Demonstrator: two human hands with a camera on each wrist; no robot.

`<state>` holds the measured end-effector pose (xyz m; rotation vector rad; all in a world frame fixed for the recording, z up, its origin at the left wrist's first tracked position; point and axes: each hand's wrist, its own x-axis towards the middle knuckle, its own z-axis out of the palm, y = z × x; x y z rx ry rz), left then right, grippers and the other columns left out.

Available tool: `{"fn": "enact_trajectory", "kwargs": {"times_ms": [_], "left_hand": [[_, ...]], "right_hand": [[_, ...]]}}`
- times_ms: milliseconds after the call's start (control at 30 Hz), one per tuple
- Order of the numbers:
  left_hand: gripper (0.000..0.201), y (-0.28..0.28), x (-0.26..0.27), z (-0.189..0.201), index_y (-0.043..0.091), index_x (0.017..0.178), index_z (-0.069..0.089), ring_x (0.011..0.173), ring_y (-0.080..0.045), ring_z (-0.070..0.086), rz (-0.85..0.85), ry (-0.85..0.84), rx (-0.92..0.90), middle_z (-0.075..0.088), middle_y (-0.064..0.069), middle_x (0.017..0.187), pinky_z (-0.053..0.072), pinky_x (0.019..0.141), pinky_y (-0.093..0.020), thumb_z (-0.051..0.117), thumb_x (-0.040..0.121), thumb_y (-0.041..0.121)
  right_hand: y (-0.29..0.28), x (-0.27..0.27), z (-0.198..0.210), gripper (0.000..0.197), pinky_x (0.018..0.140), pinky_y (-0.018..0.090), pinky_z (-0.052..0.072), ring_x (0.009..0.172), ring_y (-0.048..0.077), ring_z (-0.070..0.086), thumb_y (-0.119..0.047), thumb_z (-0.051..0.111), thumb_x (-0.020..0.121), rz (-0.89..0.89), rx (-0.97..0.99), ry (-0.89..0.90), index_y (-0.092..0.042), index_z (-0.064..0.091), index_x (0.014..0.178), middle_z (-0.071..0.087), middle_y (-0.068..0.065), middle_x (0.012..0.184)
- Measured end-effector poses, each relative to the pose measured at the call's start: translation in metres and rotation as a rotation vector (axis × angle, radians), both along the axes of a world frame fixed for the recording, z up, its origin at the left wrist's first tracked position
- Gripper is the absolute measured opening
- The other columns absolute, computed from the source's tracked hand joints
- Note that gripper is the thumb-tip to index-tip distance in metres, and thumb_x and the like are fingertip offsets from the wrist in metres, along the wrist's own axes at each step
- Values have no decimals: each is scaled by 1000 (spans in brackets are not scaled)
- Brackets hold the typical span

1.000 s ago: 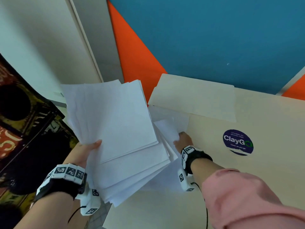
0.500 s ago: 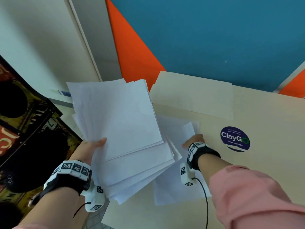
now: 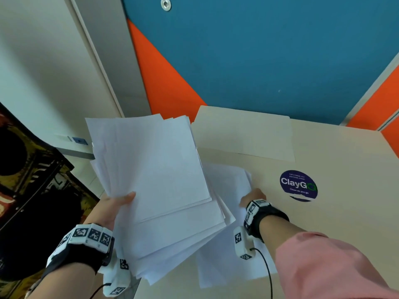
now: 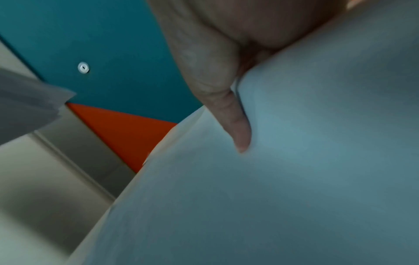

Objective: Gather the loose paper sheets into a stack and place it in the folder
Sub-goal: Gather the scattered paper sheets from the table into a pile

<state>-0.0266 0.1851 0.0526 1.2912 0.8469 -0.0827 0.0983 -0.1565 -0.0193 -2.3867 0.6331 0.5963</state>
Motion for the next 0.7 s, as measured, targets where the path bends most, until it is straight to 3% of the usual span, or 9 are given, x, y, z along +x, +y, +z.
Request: {"fn": "enact_trajectory", "kwargs": {"times_ms": [67,167,267,400,500,600,700], "left_hand": [[77,-5,7,0,0,113,62,101,-40,64,-7,6,15,69,-21,107,45,94,-60,90,46,26],[34,-27,14,9,0,110,59,94,-35,61,-51,-31,16,66,-17,98,45,95,-53,69,79,11],[8,-51,26,10,4,92,59,81,-28,58,-66,-115,80,62,-12,89,47,79,-40,61,85,1],[34,-76,47,6,-8,116,57,95,-26,54,-59,-226,202,59,-15,105,40,84,-35,62,82,-4],[34,-102,61,11,-9,116,57,83,-24,56,-118,-275,231,63,-10,91,40,82,-35,61,83,-4],[26,-135,72,18,-6,109,61,80,-26,59,-185,-318,212,62,-7,83,44,82,-39,62,83,-2],[17,-173,77,28,-4,97,64,90,-31,61,-279,-349,182,66,-15,89,49,85,-45,63,81,-1]], "right_hand": [[-10,2,16,34,85,31,49,109,32,61,-2,62,81,46,-12,-43,3,58,114,63,18,120],[-28,14,61,41,82,32,50,101,31,62,6,68,71,169,35,-244,-1,57,111,64,19,115],[-48,22,136,42,78,32,48,89,24,57,2,74,66,241,1,-507,-2,55,103,63,17,108],[-75,3,243,27,74,34,47,87,33,64,-6,77,67,405,-113,-721,2,65,90,70,17,93],[-86,-24,296,24,76,36,53,86,31,67,-10,79,68,533,-79,-704,-4,70,89,73,14,89],[-100,-34,316,23,70,32,53,80,27,69,-8,78,70,558,86,-644,-2,70,91,74,13,91],[-122,-21,301,31,85,46,53,91,35,69,-10,78,71,427,266,-613,5,67,96,72,20,100]]}}
